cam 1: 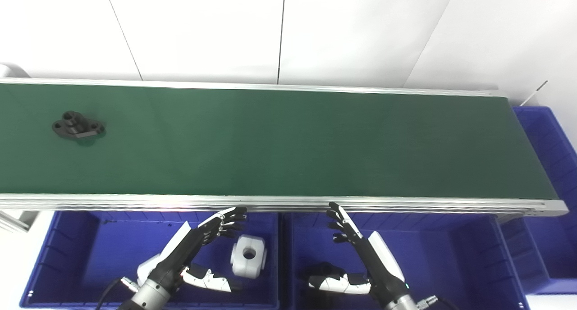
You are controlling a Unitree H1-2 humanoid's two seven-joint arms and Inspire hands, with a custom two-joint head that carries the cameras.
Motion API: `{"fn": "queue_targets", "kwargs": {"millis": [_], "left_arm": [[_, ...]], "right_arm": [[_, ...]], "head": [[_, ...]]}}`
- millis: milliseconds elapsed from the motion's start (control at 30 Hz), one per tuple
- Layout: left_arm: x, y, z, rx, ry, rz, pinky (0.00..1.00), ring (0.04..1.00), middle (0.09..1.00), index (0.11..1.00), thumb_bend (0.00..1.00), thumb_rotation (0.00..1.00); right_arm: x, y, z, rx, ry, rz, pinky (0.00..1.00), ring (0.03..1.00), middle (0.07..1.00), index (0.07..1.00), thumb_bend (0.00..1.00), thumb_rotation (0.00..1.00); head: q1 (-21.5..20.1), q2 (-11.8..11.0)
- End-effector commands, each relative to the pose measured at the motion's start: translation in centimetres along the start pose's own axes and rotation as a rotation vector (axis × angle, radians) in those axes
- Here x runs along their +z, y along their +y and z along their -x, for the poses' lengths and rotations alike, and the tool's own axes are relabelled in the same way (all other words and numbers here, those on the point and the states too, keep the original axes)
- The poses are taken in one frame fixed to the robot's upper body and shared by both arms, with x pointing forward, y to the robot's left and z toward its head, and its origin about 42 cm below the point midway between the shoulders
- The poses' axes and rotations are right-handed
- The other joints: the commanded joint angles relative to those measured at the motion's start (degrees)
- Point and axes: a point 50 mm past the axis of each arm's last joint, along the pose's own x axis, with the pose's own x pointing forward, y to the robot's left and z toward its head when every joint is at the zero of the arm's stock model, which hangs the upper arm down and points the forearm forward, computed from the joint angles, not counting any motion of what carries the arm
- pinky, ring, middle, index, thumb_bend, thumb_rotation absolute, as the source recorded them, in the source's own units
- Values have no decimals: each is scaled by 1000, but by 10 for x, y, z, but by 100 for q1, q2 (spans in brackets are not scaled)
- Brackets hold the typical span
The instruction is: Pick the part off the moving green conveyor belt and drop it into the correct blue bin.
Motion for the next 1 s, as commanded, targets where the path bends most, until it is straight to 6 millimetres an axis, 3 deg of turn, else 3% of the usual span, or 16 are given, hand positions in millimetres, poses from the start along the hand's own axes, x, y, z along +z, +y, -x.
{"fn": "queue_targets", "kwargs": {"millis": [0, 167, 967], "left_arm": [[10, 7, -4, 6, -66, -12, 730, 787, 847, 865, 864, 303], [10, 7, -3, 8, -67, -12, 737, 792, 846, 864, 860, 295], [9, 6, -3, 8, -64, -7, 738, 793, 849, 858, 858, 285]], "right_arm": [[9, -5, -2, -33, -72, -12, 771, 881, 938, 1000, 851, 432], [9, -5, 0, -32, -75, -11, 821, 906, 951, 1000, 845, 426], [10, -6, 1, -21, -56, 7, 778, 892, 948, 1000, 853, 443]], "head": [[9, 2], [14, 6], [105, -66]]}}
